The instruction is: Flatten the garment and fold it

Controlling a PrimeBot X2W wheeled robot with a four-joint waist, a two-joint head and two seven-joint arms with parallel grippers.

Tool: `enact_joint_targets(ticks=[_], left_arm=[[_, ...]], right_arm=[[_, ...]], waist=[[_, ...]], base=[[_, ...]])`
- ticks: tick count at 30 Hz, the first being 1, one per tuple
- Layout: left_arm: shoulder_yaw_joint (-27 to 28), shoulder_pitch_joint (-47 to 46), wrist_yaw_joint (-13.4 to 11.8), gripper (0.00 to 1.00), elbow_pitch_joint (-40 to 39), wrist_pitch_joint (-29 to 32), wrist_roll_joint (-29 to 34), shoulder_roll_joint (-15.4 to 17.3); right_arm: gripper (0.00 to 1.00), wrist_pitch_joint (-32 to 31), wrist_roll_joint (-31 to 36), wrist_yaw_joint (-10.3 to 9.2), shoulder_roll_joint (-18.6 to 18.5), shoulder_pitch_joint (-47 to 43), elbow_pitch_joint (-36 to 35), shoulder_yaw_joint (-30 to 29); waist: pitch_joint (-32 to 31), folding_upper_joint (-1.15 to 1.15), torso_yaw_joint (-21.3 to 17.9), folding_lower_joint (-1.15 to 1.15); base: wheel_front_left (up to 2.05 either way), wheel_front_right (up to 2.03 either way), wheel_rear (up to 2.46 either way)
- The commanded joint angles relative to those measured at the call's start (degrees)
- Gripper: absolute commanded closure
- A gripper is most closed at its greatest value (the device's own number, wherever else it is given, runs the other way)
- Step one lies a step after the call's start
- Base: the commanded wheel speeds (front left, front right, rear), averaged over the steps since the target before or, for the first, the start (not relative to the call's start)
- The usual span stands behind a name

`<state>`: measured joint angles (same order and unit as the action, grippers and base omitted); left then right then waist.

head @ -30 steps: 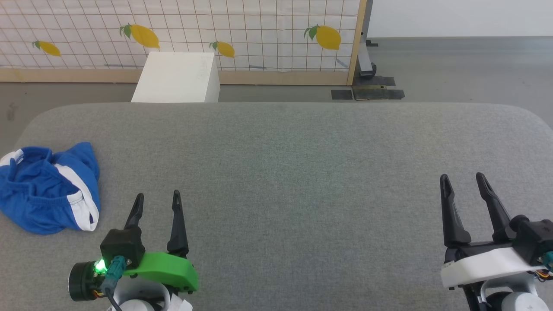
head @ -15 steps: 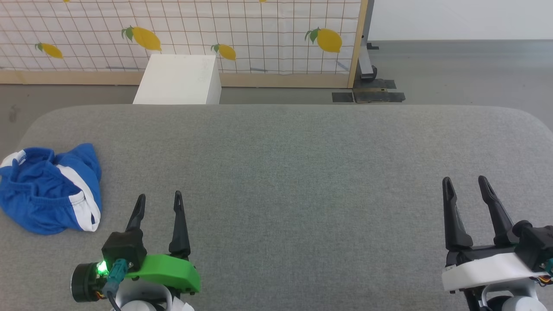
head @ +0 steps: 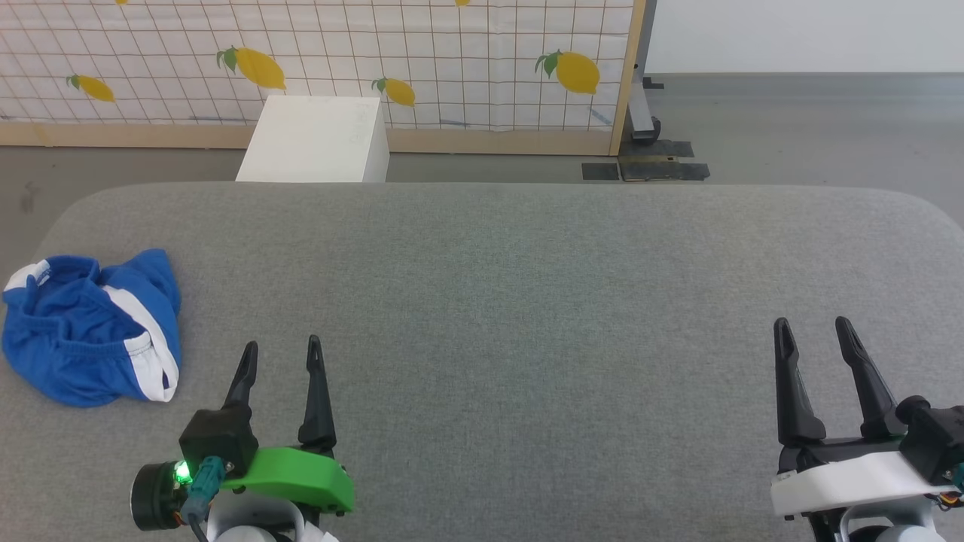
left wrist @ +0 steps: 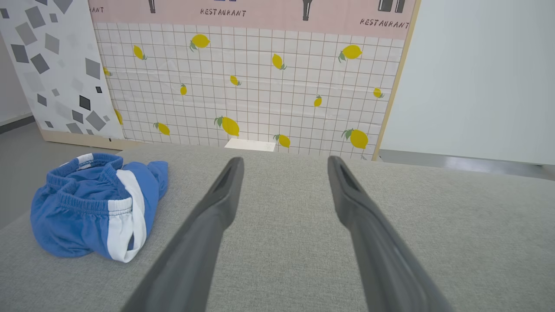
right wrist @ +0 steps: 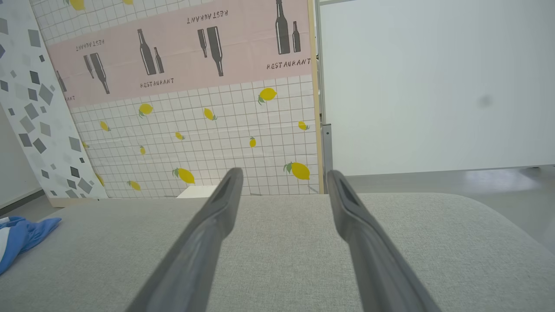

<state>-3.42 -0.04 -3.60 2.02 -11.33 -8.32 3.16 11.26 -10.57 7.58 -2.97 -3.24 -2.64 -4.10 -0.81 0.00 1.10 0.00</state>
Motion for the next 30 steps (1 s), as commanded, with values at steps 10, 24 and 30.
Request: enact_joint_targets(ticks=[10, 24, 30], left_arm=[[-0.4, 0.0, 0.2, 0.00, 1.3, -1.7, -1.4, -0.2], [-1.2, -0.2, -0.5, 0.00, 2.7, -3.3, -1.1, -0.3], [-1.5, -0.1, -0.8, 0.00, 3.0, -3.7, 0.1, -0.3]], right_arm=[[0.00, 1.8, -1.3, -0.08, 0.1, -1.0, 0.9, -0.1], [0.00, 3.4, -0.5, -0.08, 0.1, -1.4, 1.8, 0.2], [0.00, 3.7, 0.4, -0.09, 0.1, -1.5, 2.3, -0.2]], waist=[[-0.1, 0.00, 0.1, 0.00], [-0.2, 0.00, 0.3, 0.00], [-0.3, 0.00, 0.4, 0.00]], base=[[0.00, 0.00, 0.00], [0.00, 0.00, 0.00], [0.00, 0.00, 0.00]])
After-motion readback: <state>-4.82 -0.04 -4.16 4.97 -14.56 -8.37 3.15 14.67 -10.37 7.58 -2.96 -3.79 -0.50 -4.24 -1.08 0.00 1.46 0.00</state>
